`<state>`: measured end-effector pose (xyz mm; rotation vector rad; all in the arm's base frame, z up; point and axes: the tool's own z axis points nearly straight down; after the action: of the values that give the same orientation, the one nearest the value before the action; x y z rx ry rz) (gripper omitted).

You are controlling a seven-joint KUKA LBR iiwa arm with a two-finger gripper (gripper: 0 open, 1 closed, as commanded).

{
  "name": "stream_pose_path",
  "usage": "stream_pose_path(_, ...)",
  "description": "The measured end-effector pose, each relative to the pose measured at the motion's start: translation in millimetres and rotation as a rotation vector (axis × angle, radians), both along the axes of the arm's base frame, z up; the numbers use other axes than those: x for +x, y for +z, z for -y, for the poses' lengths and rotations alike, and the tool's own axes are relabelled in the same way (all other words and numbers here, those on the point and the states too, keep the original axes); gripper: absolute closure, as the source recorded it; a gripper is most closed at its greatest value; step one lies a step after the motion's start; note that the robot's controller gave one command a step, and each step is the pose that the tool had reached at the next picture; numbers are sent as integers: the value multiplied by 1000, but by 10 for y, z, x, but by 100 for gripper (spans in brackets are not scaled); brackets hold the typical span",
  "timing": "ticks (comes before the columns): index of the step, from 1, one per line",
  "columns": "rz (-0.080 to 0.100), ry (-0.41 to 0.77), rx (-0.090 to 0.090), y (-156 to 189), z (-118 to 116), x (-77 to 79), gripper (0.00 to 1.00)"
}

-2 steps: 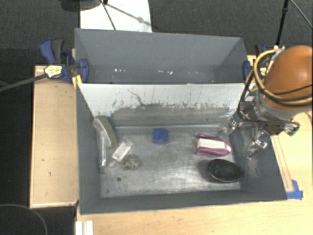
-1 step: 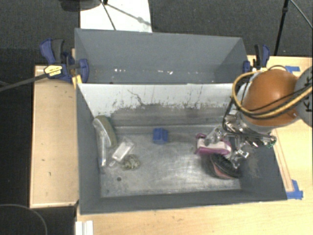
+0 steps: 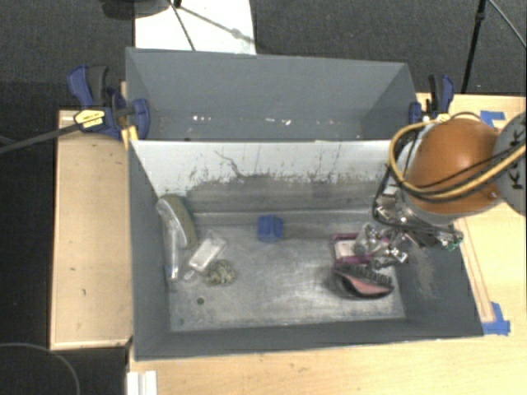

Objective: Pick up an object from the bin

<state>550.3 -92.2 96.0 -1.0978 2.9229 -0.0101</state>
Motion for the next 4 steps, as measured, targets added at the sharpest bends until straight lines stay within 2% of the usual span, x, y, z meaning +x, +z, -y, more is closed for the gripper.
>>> stream_pose_path(1,-9,-20,-2,1286,4,-62,100)
stream_pose_path(2,-18,-24,1,1238,2,-79,0)
stream_pose_path(3,-8,83,-1,-63,210,-54,0)
stream_pose_path(4,-14,81,-1,-95,217,-71,100)
